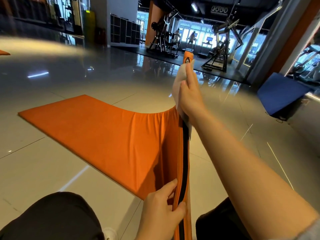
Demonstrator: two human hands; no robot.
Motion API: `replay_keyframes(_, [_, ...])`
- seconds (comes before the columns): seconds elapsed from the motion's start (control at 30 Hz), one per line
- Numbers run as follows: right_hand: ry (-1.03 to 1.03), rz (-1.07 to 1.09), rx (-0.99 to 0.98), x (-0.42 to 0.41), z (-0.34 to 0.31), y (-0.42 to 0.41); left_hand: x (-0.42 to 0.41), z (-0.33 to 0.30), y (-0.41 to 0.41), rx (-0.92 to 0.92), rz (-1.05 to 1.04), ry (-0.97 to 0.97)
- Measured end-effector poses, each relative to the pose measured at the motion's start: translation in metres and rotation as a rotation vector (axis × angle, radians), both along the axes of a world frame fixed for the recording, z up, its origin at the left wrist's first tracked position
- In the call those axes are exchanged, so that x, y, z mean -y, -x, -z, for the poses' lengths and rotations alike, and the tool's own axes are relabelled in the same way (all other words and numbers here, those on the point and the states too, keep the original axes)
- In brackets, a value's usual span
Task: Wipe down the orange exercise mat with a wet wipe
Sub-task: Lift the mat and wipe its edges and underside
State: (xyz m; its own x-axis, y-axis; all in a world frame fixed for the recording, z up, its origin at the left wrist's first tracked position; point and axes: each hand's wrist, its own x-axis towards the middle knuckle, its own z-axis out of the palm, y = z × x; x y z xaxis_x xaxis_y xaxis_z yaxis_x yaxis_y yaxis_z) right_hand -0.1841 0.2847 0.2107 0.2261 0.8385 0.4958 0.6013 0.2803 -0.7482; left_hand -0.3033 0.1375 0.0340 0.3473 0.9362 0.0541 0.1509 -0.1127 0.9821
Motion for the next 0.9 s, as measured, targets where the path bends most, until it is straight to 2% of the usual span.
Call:
replay_keyframes(0.1, [0.020, -0.043, 0.084, 0.026, 0.052, 0.007, -0.005, -0.002, -0.001, 0.014, -0.034, 0.015])
replay_keyframes(0.2, [0.077, -0.149, 0.031, 0.063, 0.107, 0.014, -0.012, -0.005, 0.002, 0.050, -0.096, 0.031])
replay_keyframes(0.3, [0.073, -0.153, 0.018, 0.090, 0.136, 0.016, -0.017, -0.008, 0.009, 0.055, -0.100, -0.055])
replay_keyframes(0.37, [0.097, -0.160, -0.009, 0.097, 0.134, 0.014, -0.019, -0.014, 0.011, 0.051, -0.100, -0.095])
replay_keyframes(0.5, [0.081, -0.062, 0.187, 0.073, 0.096, 0.001, -0.018, -0.023, 0.009, 0.067, -0.073, -0.153])
replay_keyframes(0.63, [-0.017, 0.016, 0.168, 0.031, 0.051, -0.017, -0.011, -0.029, 0.008, 0.031, -0.029, -0.158])
replay_keyframes(0.7, [0.001, -0.017, 0.103, 0.026, 0.059, -0.017, -0.019, -0.026, 0.008, 0.039, -0.065, -0.142])
replay_keyframes(0.83, [0.097, -0.171, 0.089, 0.052, 0.128, -0.005, -0.036, -0.013, 0.004, 0.101, -0.147, -0.038])
replay_keyframes(0.9, [0.118, -0.179, 0.053, 0.056, 0.151, -0.009, -0.035, -0.006, -0.004, 0.137, -0.166, 0.005])
